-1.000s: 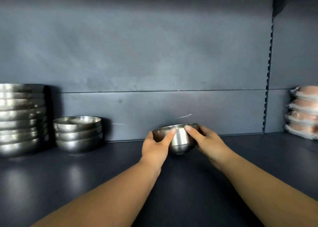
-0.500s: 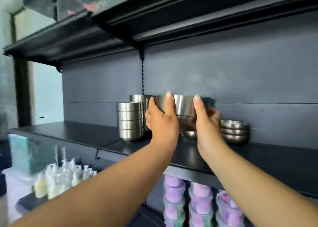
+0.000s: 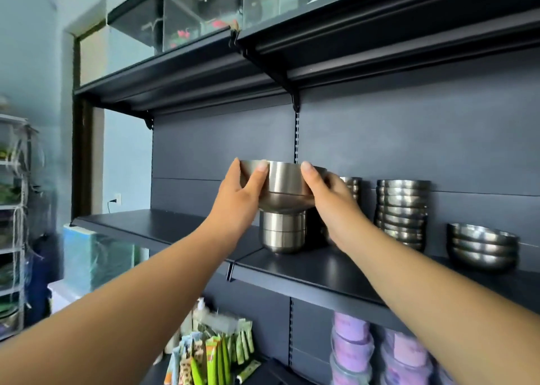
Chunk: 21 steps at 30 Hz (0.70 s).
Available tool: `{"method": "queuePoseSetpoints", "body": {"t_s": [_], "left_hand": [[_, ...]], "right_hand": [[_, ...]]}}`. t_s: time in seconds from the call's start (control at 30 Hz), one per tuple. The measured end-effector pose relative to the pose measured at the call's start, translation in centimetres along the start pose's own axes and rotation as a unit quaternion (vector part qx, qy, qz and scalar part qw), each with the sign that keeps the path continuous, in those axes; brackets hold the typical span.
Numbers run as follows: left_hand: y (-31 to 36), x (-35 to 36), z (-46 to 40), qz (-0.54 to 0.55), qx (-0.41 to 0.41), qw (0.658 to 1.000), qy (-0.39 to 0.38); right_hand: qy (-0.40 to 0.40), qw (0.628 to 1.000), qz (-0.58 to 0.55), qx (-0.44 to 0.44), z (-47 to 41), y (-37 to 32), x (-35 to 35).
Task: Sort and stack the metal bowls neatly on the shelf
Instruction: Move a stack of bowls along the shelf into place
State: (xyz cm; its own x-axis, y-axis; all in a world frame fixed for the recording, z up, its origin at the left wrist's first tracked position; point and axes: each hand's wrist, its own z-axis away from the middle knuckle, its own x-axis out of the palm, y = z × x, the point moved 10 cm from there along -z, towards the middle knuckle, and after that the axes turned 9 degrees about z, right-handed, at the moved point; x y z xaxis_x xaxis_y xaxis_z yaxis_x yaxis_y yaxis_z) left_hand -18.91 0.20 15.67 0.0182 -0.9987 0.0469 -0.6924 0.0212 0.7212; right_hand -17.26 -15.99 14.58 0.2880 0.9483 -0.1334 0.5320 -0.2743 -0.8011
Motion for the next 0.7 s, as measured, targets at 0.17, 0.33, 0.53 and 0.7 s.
{"method": "queuePoseSetpoints", "body": {"t_s": [0.17, 0.33, 0.53, 0.7], "left_hand": [[-0.8, 1.0, -6.7, -0.037, 0.031, 0.999, -0.023], [-4.7, 3.2, -13.2, -0.04, 0.036, 0.998, -0.025], [-10.5, 4.0, -19.2, -0.035, 0.042, 0.998, -0.037], [-15.7, 4.2, -21.7, -0.017, 0.012, 0.999, -0.044]], "right_hand": [[0.022, 0.998, 0.035, -0.047, -7.4, -0.6, -0.9], [0.016, 0.996, 0.05, -0.068, -14.7, 2.5, -0.1], [0.038, 0.994, 0.08, -0.058, -21.9, 7.4, 1.5], [0.045, 0.995, 0.089, -0.022, -23.9, 11.5, 2.8]]}}
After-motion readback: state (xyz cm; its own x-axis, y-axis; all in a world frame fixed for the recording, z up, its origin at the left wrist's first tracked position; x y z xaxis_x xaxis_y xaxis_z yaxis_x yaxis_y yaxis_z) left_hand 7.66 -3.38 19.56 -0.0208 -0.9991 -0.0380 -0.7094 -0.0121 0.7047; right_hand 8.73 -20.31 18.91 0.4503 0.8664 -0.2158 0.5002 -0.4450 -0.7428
